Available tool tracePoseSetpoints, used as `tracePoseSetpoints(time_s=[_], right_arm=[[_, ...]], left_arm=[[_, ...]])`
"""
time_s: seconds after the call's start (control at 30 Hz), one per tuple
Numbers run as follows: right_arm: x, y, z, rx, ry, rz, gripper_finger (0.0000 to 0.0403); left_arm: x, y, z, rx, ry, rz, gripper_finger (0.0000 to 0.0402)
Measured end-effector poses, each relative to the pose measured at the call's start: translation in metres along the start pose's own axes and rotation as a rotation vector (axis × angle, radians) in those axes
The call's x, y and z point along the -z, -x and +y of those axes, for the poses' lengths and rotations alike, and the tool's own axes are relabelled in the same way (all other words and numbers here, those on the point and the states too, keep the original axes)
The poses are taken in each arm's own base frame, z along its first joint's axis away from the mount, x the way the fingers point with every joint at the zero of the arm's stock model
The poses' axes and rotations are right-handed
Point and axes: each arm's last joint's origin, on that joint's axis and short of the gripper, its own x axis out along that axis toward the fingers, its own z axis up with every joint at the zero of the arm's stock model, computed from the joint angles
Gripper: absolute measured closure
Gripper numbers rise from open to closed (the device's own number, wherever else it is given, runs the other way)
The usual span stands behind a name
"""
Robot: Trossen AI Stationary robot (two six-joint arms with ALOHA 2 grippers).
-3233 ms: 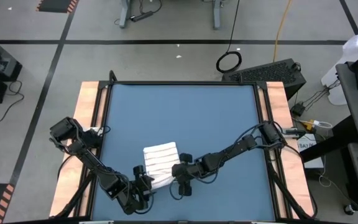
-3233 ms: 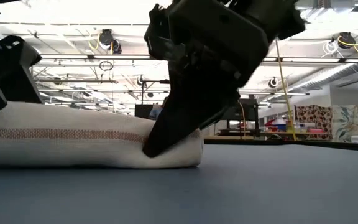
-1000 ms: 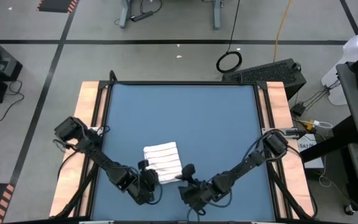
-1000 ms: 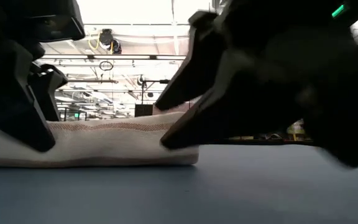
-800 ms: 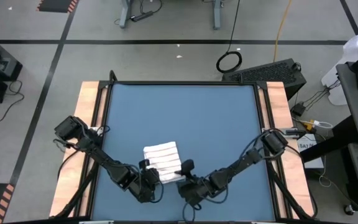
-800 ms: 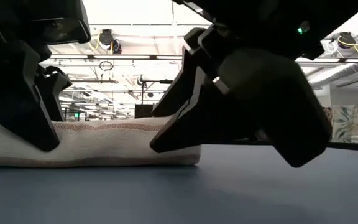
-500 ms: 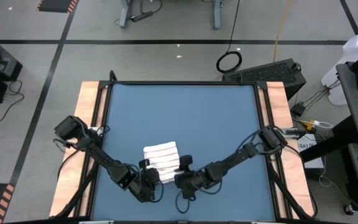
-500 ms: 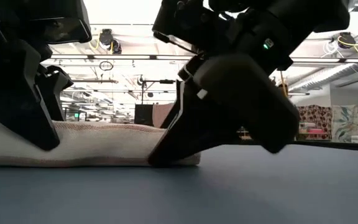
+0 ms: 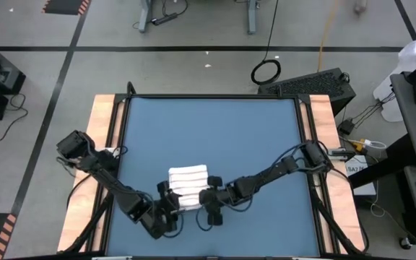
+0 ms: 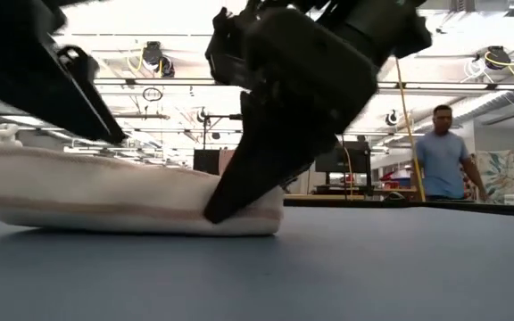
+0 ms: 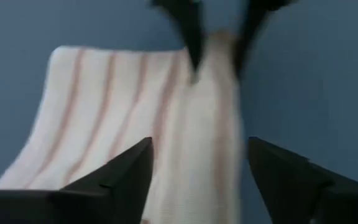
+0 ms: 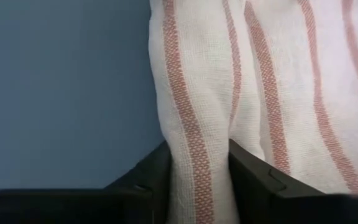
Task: Roll towel
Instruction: Roll the white towel
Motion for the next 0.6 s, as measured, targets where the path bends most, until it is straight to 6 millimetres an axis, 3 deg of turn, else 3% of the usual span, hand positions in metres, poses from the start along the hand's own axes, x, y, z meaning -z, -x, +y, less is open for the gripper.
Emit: tracePoseSetpoints(time_s=[0.13, 0.3, 0.6], right_arm=[[-0.004, -0.002, -0.012, -0.088, -0.109, 0.041, 0.0292], [-0.01, -0.003, -0.028, -0.198, -0.182, 0.089, 0.0296], [-0.014, -0.004, -0.042, -0.306, -0.24, 0.13, 0.0296]], left_arm=[[0.007, 0.011, -0.015, 0.047, -0.061, -0.054, 0.0113], [0.024, 0.018, -0.026, -0.007, -0.144, -0.117, 0.0107], [0.045, -0.001, -0.031, -0.075, -0.248, -0.082, 0.0107]])
